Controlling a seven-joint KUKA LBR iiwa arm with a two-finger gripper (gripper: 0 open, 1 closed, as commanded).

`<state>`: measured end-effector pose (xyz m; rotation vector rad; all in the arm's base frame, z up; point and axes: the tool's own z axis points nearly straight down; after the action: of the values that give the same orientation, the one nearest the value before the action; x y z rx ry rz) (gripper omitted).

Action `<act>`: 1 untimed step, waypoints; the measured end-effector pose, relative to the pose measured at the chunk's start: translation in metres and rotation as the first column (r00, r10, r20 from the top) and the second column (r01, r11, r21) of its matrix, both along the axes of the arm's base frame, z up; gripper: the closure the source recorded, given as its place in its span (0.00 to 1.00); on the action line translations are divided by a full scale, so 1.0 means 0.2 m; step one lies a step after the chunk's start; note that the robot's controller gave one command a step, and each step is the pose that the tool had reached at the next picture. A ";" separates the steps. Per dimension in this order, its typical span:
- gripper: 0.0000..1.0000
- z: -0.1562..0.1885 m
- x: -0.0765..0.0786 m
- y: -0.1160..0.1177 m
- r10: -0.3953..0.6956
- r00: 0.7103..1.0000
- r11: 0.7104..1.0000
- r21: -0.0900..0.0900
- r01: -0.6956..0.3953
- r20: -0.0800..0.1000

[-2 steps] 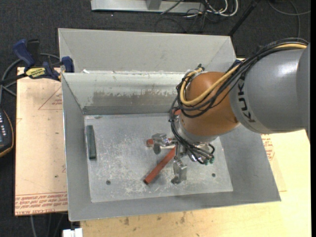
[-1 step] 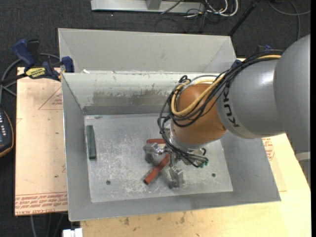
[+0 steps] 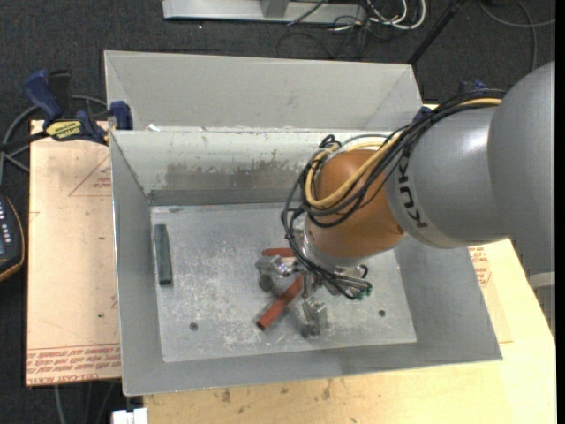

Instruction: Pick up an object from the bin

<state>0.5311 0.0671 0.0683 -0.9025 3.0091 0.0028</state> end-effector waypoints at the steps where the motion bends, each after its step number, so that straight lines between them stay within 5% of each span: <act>1: 1.00 0.01 0.00 0.00 -0.002 1.000 1.000 0.000 0.002 0.002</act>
Offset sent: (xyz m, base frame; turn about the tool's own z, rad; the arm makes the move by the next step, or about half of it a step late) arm 0.0000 0.0000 0.0000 0.0000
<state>0.5318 0.0670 0.0696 -0.8994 3.0085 0.0020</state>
